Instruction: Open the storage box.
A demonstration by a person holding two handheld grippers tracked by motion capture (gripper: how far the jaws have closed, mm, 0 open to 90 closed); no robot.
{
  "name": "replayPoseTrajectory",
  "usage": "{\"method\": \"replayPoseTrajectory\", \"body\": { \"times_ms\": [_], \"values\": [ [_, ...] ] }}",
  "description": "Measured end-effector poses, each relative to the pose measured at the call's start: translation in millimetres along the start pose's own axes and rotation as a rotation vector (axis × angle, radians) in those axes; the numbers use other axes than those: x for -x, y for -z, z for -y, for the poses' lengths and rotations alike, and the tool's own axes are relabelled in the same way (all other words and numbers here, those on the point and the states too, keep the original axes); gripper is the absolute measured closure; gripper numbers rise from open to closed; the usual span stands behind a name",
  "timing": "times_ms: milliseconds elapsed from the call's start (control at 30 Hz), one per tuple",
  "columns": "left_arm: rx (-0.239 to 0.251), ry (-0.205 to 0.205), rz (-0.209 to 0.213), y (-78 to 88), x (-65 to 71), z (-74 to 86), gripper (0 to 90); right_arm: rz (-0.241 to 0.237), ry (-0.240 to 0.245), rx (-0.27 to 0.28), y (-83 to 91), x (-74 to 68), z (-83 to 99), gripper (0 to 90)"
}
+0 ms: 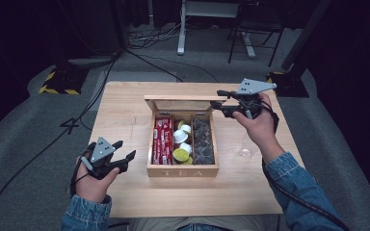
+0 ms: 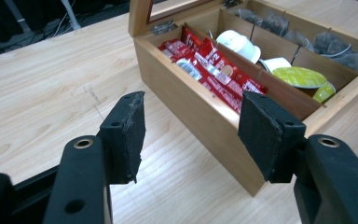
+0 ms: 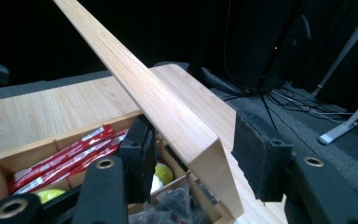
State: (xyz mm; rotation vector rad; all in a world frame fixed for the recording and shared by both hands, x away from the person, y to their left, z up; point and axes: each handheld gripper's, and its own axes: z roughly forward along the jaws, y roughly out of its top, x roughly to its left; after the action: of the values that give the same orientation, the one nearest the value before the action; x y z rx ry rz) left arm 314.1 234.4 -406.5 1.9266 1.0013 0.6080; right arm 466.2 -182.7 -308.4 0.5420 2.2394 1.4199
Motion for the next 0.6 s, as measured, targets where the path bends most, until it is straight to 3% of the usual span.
{"method": "replayPoseTrajectory", "body": {
  "times_ms": [200, 600],
  "values": [
    [-0.019, 0.027, -0.015, 4.6, -1.6, 9.3, 40.9, 0.024, 0.005, 0.009, -6.4, 11.6, -8.7, 50.4],
    [-0.043, 0.041, -0.034, 7.0, -4.5, 18.9, 40.4, 0.070, -0.022, 0.024, -22.8, 33.6, -23.6, 51.5]
  ]
}}
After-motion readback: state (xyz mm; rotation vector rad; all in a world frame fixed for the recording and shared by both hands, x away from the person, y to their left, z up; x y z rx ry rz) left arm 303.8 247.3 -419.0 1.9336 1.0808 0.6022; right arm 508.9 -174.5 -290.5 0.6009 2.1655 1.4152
